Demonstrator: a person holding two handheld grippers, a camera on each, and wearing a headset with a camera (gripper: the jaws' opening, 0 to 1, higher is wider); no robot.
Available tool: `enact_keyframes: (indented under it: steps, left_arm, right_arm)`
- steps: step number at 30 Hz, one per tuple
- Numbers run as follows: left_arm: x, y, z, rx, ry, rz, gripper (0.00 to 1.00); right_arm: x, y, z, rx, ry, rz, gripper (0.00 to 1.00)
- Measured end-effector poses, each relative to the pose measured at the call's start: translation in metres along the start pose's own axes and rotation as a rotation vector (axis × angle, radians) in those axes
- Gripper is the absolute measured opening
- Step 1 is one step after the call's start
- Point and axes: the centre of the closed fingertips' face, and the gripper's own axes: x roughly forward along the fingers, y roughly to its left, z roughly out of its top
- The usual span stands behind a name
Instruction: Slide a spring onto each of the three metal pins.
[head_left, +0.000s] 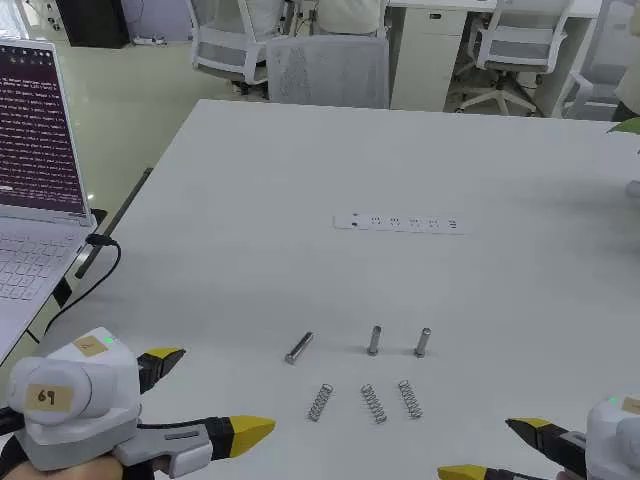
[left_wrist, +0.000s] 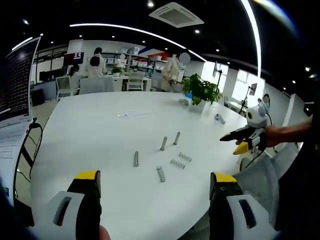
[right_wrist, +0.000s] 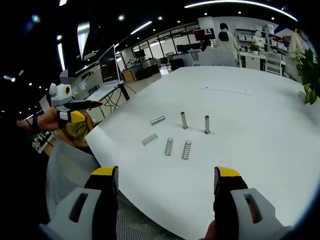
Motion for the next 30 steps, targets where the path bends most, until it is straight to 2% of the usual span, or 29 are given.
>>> enact_keyframes:
  steps: [9, 20, 30]
  left_arm:
    - [0.0003, 0.0011, -0.0003, -0.003, -0.004, 0.002, 0.88]
    - [-0.0019, 0.0024, -0.0029, -0.011, -0.003, 0.008, 0.87]
    - [-0.0057, 0.0029, -0.0007, -0.007, -0.013, 0.01, 0.87]
  right_arm:
    - [-0.0003, -0.0015, 0.0047, -0.006, -0.005, 0.0, 0.77]
    - [-0.001, 0.0004, 0.001, -0.008, 0.005, 0.001, 0.77]
    - [-0.0012, 0.0022, 0.0012, -0.016, 0.008, 0.001, 0.77]
